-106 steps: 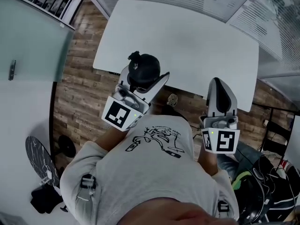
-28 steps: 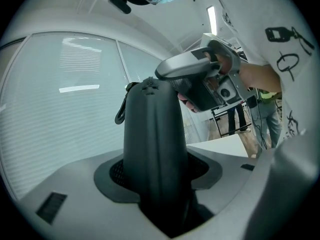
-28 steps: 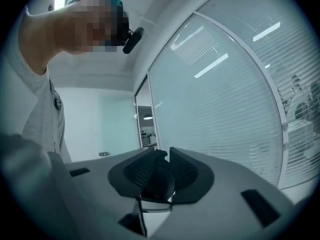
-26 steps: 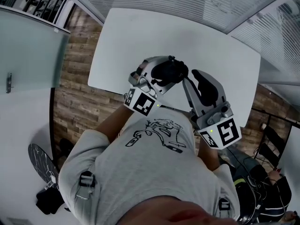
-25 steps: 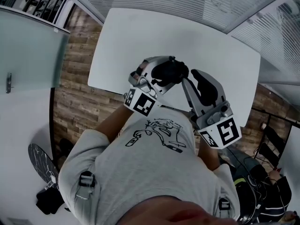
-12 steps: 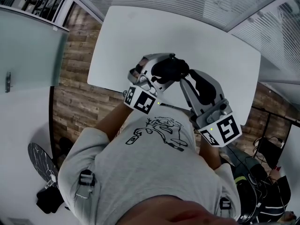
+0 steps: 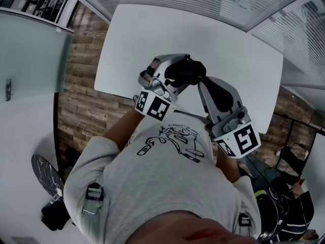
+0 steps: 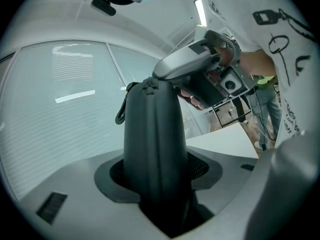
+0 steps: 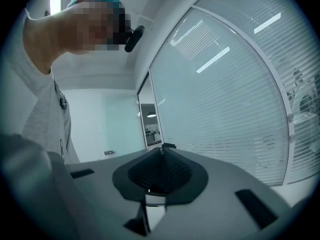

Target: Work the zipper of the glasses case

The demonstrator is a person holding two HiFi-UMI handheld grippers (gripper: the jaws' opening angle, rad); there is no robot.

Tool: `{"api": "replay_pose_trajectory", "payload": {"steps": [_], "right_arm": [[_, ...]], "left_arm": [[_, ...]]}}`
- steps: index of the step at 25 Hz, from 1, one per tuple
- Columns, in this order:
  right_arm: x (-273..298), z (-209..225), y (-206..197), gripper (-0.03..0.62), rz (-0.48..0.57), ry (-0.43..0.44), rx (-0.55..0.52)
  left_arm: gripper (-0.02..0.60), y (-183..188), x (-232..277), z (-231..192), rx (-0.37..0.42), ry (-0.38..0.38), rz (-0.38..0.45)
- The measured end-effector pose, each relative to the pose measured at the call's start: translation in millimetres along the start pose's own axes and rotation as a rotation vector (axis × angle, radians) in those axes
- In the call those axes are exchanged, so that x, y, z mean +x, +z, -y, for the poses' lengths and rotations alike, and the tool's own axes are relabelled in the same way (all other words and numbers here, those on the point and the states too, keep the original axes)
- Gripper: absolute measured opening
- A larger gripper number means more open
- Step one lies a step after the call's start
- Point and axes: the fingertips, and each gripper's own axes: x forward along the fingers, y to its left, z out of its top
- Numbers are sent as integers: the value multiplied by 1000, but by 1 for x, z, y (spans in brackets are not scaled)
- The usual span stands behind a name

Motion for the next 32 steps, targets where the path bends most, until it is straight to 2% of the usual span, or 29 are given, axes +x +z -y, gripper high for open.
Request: {"api": "replay_pose_trajectory", "payload": {"steps": [4,10,18,28,32], "right_arm": [[2,1,-1,23,-6,8,4],[-2,8,-3,5,-50,-1,-76],[1,30,-5,5,-61,-13,-70],[-2,34,-9,5,-61,-25,-39],[-3,34,-10,5,-60,-18,-34]], "left_arm": [[250,-5,1,-2,4,-1,-6],[250,-5,4,2,0,-24,2],[249,-8,15,1,-23,-46,30],[249,7,3,5,-46,-107,127],[249,17,-1,8,-80,-151,184]]}}
